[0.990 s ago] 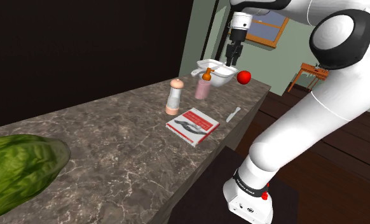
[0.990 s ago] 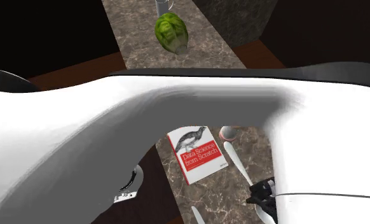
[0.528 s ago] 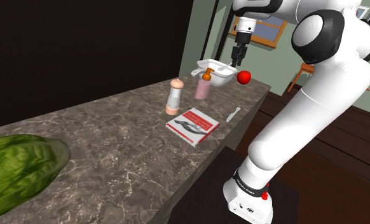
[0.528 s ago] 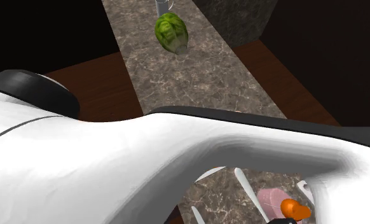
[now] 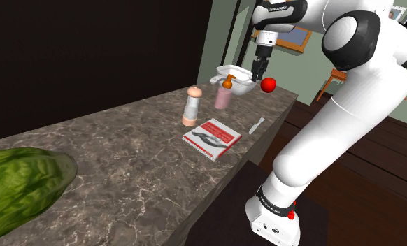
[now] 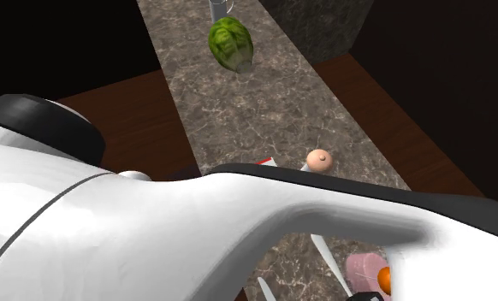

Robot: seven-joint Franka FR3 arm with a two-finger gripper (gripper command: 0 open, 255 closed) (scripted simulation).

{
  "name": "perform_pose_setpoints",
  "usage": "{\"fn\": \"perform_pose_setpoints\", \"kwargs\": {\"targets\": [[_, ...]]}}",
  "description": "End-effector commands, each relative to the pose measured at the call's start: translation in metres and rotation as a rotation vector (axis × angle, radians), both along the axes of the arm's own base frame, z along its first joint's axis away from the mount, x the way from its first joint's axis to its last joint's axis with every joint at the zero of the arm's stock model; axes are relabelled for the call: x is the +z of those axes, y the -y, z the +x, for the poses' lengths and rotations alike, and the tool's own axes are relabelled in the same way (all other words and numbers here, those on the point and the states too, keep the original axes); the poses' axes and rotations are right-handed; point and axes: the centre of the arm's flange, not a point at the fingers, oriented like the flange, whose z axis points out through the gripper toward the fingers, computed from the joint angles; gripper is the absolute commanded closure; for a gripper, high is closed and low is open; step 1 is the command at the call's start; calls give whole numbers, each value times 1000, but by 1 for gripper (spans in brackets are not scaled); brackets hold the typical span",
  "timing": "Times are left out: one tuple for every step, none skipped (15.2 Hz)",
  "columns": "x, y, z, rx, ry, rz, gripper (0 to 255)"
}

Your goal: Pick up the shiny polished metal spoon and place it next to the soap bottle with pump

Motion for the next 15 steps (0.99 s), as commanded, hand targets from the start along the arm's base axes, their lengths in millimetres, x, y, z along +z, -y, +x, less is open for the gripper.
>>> {"fn": "perform_pose_setpoints", "kwargs": {"targets": [[-11, -1, 0, 0, 0, 0, 255], [-16, -1, 0, 0, 0, 0, 255], [-21, -1, 0, 0, 0, 0, 255], [-27, -1, 0, 0, 0, 0, 255], [-32, -1, 0, 0, 0, 0, 255], [-37, -1, 0, 0, 0, 0, 255], [-43, -1, 0, 0, 0, 0, 255], [-48, -1, 0, 0, 0, 0, 255], [-53, -1, 0, 0, 0, 0, 255], [-58, -1, 0, 0, 0, 0, 255], [-64, -1, 0, 0, 0, 0, 255], [-69, -1, 0, 0, 0, 0, 255], [-74, -1, 0, 0, 0, 0, 255], [-79, -1, 0, 0, 0, 0, 255], [-85, -1, 0, 0, 0, 0, 255]]}}
